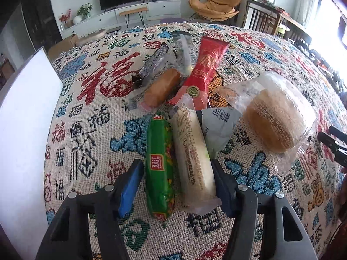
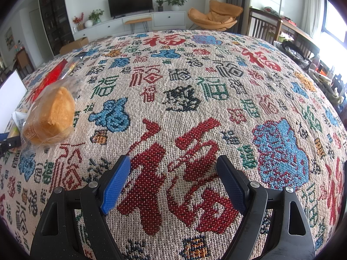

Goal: Organize snacks
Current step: 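Return the left tool to the snacks and approach the green sausage, then grasp the green sausage with the left tool while the right tool grasps the bagged bread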

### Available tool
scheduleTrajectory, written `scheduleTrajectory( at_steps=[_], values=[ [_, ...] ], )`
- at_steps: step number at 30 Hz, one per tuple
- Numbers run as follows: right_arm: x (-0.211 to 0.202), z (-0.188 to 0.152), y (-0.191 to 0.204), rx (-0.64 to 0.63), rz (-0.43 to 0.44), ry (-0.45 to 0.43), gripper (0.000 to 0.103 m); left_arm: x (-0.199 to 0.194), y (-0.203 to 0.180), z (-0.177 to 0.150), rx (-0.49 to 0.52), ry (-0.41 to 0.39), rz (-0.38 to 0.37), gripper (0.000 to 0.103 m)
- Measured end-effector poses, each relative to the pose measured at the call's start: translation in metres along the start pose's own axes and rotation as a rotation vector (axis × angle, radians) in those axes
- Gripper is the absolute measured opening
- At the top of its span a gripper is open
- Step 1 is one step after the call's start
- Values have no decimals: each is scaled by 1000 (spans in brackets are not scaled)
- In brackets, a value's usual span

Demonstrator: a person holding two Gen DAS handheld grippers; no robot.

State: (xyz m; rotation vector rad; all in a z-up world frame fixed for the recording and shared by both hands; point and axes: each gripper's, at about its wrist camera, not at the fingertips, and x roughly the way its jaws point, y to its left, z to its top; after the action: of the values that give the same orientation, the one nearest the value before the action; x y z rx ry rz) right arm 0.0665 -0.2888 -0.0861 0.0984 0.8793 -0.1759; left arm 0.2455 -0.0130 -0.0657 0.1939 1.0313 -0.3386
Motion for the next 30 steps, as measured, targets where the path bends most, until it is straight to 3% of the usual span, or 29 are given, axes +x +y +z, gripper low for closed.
scheduleTrajectory(
  at_steps=[4, 8, 12, 15, 17, 19, 22, 26, 30],
  values=[
    [0, 0, 0, 0, 0, 0, 84, -21, 10, -8, -87, -55, -83, 63],
    [0, 0, 0, 0, 1, 0, 85, -48, 34, -18, -164, -142, -54, 63],
    [0, 0, 0, 0, 0, 0, 85, -38, 48, -13, -191, -90, -49, 62],
    [0, 0, 0, 0, 0, 0, 85, -26, 32, -7, -110, -67, -43, 61],
    [0, 0, 0, 0, 0, 0, 85, -15, 26, -4, -89, -41, -19, 47],
    [0, 0, 0, 0, 0, 0, 85, -4, 32, -2, -143, -16, -22, 37],
    [0, 0, 0, 0, 0, 0, 85, -3, 32, -2, -149, -33, 11, 23],
    [0, 0, 0, 0, 0, 0, 85, -17, 29, -21, -148, -19, -22, 23],
    [0, 0, 0, -1, 0, 0, 85, -41, 30, -64, -178, -19, -43, 23]
  ],
)
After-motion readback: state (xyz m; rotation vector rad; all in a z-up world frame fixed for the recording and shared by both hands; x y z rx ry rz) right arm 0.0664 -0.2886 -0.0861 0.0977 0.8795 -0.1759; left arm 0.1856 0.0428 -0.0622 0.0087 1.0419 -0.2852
